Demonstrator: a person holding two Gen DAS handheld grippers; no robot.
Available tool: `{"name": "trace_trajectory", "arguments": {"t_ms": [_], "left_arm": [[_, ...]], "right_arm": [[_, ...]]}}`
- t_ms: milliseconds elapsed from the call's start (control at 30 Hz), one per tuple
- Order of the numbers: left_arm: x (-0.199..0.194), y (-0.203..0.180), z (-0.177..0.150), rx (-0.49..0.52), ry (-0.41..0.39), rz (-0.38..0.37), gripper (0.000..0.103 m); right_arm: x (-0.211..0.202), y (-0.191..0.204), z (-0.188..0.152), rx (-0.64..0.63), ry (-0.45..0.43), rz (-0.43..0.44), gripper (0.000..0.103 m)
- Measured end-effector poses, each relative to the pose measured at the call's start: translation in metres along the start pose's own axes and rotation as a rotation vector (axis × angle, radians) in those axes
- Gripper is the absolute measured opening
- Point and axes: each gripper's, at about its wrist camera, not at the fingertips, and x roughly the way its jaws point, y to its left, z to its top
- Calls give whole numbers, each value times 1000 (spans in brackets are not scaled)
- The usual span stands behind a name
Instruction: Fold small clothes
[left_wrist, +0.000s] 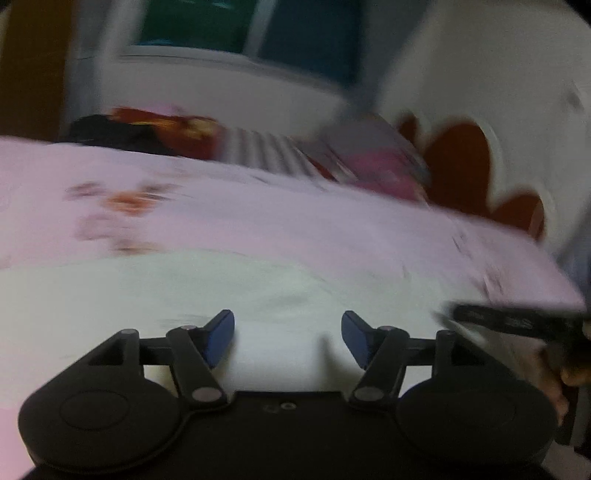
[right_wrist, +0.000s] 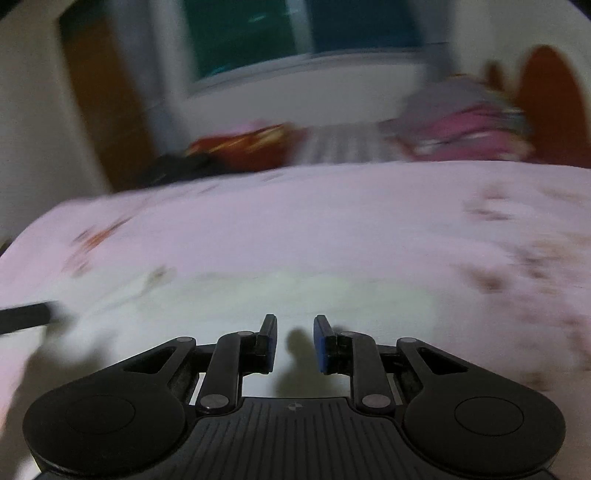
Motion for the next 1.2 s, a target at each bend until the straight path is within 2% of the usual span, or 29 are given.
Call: {"name": "trace_trajectory", "arguments": {"t_ms": [67, 133, 200, 267, 333, 367, 433, 467, 667, 767, 867, 933, 1000, 1067, 1200], "left_arm": [[17, -10, -3, 48, 32, 27, 63], [23, 2, -5, 19, 55, 68, 58], [17, 27, -9, -43, 42, 126, 53], [9, 44, -12, -84, 37, 121, 52], [6, 46, -13, -60, 43, 113, 52], [5, 44, -14, -40, 45, 112, 53], [4, 42, -16, -33, 43, 107, 54], [4, 42, -16, -43, 41, 104, 54], [-1, 31, -5, -46, 12, 77, 55], [7, 26, -7, -25, 55, 71, 54], [9, 23, -14, -7, 107, 110, 51], [3, 20, -15, -1, 109, 129, 50], [-7, 19, -17, -10, 96, 103, 52], [-5, 18, -23, -1, 125, 92, 53], [-8, 14, -26, 7, 99, 98, 53]], "right_arm": [[12, 18, -6, -44, 28, 44, 21], [18, 25, -8, -71, 54, 84, 21], [18, 18, -9, -72, 58, 88, 21], [16, -11, -4, -29, 37, -14, 21], [15, -53, 3, 84, 25, -142, 20], [15, -73, 6, 148, 25, -198, 13], [16, -94, 11, 220, 38, -206, 2], [16, -96, 13, 212, 47, -199, 2], [12, -82, 13, 193, 41, -248, 2], [16, -77, 10, 194, 64, -242, 2], [7, -77, 8, 219, 72, -227, 2], [-4, -68, -2, 213, 83, -226, 2], [-18, -56, -17, 179, 93, -226, 2], [-33, -43, -32, 154, 108, -228, 2], [-56, -29, -47, 151, 58, -256, 2]]}}
